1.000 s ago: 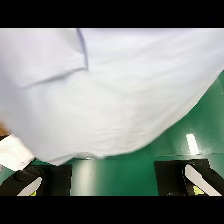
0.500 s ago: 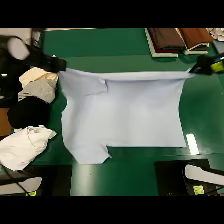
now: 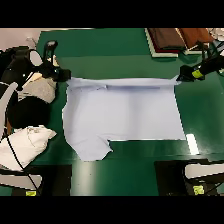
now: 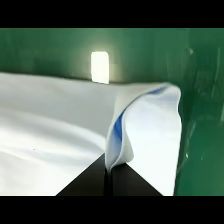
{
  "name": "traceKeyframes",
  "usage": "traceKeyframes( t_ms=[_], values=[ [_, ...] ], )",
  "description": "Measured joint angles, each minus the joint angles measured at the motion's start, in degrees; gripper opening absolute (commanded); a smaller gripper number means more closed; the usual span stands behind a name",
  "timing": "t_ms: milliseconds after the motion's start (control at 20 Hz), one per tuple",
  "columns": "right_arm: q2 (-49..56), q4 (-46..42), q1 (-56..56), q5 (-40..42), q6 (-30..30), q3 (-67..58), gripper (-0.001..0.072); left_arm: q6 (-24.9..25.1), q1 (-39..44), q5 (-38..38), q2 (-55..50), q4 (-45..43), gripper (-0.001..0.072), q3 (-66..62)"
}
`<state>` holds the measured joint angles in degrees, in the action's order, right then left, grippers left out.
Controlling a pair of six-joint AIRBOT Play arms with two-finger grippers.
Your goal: Fold the shirts.
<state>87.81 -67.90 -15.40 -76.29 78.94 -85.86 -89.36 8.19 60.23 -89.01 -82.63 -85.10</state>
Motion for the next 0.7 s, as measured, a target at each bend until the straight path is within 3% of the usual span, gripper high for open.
traceKeyframes(
  t_ms=[250, 300, 350, 400, 700],
  values=[
    [-2.80, -2.14, 0.00, 3.76, -0.63, 9.92, 0.0018, 2.93, -0.20, 3.04, -0.26, 3.98, 0.0026, 6.23],
    [-2.99, -2.38, 0.00, 4.46, -0.61, 11.39, 0.0086, 3.17, -0.20, 2.71, -0.31, 5.05, 0.0108, 7.48],
    [-3.23, -2.45, -0.02, 5.29, -0.50, 12.52, 0.0321, 3.34, -0.20, 2.58, -0.31, 5.97, 0.0402, 8.35],
    [-3.41, -2.60, -0.04, 5.95, -0.42, 13.29, 0.0467, 3.52, -0.22, 2.49, -0.28, 6.82, 0.0500, 9.03],
    [-7.21, -2.62, -0.04, 4.31, 0.33, 13.99, 0.0448, 2.19, -0.28, 7.28, 4.52, 8.20, 0.0488, 11.17]
  ],
)
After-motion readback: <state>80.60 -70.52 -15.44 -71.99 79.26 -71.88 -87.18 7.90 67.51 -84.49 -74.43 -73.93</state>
